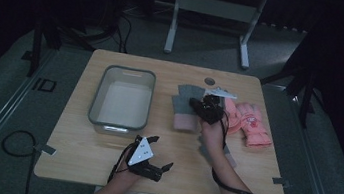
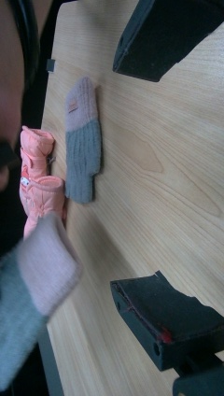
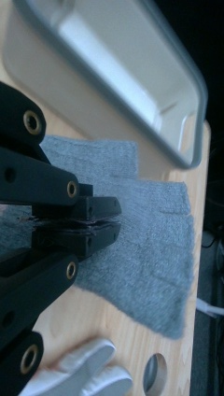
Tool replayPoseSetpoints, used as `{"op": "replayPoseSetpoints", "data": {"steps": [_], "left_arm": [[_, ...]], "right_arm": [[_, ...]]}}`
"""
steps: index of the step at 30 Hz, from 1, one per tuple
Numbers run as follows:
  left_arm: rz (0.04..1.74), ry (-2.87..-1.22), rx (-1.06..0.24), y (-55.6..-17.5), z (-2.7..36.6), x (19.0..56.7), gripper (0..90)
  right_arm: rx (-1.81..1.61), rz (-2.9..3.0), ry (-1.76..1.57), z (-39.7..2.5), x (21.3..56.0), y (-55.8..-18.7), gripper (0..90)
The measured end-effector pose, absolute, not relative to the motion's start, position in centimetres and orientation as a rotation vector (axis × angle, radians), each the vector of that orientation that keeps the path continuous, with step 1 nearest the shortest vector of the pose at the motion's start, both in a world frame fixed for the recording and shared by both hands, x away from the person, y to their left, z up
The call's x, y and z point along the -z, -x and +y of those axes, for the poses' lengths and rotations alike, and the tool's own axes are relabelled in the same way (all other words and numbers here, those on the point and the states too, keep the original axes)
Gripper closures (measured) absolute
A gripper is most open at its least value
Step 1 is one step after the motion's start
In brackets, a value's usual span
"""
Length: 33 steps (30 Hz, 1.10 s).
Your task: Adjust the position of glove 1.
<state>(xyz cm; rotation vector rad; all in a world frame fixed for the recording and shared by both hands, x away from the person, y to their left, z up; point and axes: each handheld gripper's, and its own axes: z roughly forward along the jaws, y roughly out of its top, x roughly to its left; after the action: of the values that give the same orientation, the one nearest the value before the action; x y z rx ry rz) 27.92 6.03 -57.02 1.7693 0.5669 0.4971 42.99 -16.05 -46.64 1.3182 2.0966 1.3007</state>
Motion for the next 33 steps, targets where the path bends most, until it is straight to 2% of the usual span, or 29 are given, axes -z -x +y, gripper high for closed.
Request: {"op": "replayPoseSetpoints", "data": {"steps": [5,13,20,25,29,33], "left_arm": [[0.566,-1.773,-0.499,-27.9,6.0,57.0,0.0],[0.564,-1.772,-0.498,-27.9,6.0,57.0,0.0],[0.564,-1.772,-0.496,-27.9,6.0,57.0,0.0],[0.563,-1.772,-0.493,-27.9,6.0,57.0,0.0],[0.562,-1.77,-0.489,-28.0,6.0,57.0,0.0],[0.561,-1.77,-0.485,-27.9,6.0,57.0,0.0]], "right_arm": [[-1.359,2.058,-1.381,-16.5,47.1,-39.7,86.6],[-1.33,2.078,-1.482,-16.9,51.5,-37.0,86.6],[-1.191,2.123,-1.562,-16.8,55.6,-36.4,86.3],[-1.157,2.128,-1.548,-16.5,56.2,-36.4,85.2],[-1.153,2.127,-1.523,-16.6,55.8,-36.3,81.2],[-1.153,2.149,-1.415,-16.9,54.2,-36.6,68.9]]}}
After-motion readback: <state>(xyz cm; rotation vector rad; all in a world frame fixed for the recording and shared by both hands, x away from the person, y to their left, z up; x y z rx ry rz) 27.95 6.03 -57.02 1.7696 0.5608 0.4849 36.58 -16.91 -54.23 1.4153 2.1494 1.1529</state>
